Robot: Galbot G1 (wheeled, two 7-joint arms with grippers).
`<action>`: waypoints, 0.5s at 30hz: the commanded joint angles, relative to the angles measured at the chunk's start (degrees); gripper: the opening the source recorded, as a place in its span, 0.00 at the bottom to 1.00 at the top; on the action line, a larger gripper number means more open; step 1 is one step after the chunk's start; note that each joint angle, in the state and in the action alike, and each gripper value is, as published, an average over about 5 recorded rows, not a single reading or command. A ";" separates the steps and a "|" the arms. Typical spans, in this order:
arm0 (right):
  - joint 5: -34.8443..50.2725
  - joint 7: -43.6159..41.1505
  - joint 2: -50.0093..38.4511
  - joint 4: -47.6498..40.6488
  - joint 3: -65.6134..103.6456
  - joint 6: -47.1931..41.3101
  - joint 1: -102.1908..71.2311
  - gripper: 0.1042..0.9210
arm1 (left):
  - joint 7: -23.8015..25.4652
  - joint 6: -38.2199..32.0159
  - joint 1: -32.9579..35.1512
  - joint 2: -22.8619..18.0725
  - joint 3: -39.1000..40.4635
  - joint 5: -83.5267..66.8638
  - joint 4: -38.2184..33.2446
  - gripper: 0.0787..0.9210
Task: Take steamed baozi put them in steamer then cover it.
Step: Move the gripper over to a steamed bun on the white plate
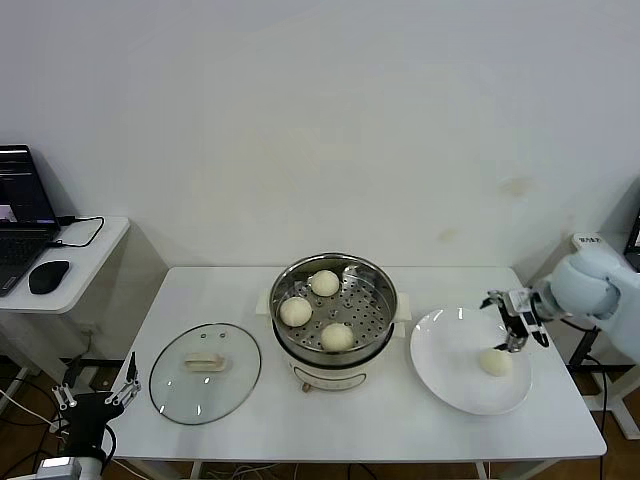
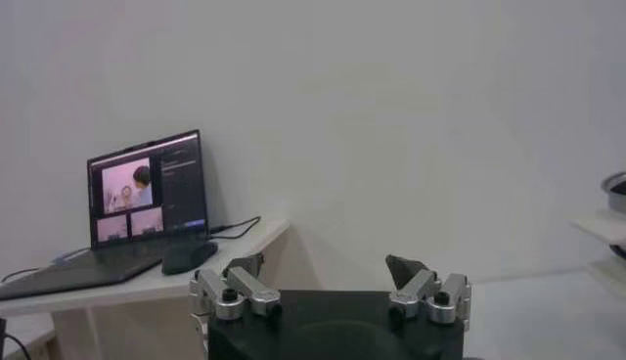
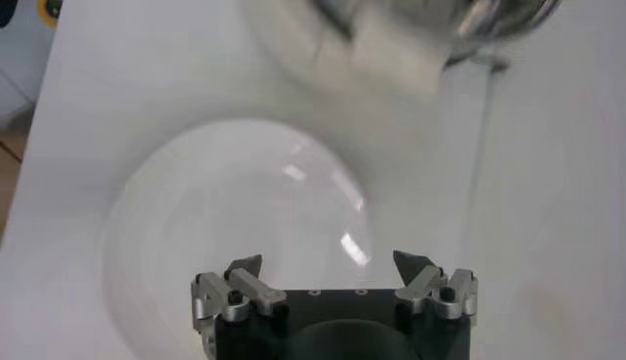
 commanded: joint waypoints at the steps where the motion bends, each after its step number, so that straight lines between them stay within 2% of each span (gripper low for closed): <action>1: -5.12 0.91 1.53 -7.04 12.71 0.50 -16.36 0.88 | 0.01 0.06 0.17 -0.05 -0.05 0.15 0.01 0.88; 15: -7.85 1.67 6.61 -12.71 13.49 0.27 -18.15 0.88 | 0.03 0.08 0.50 -0.51 -0.49 0.19 0.12 0.88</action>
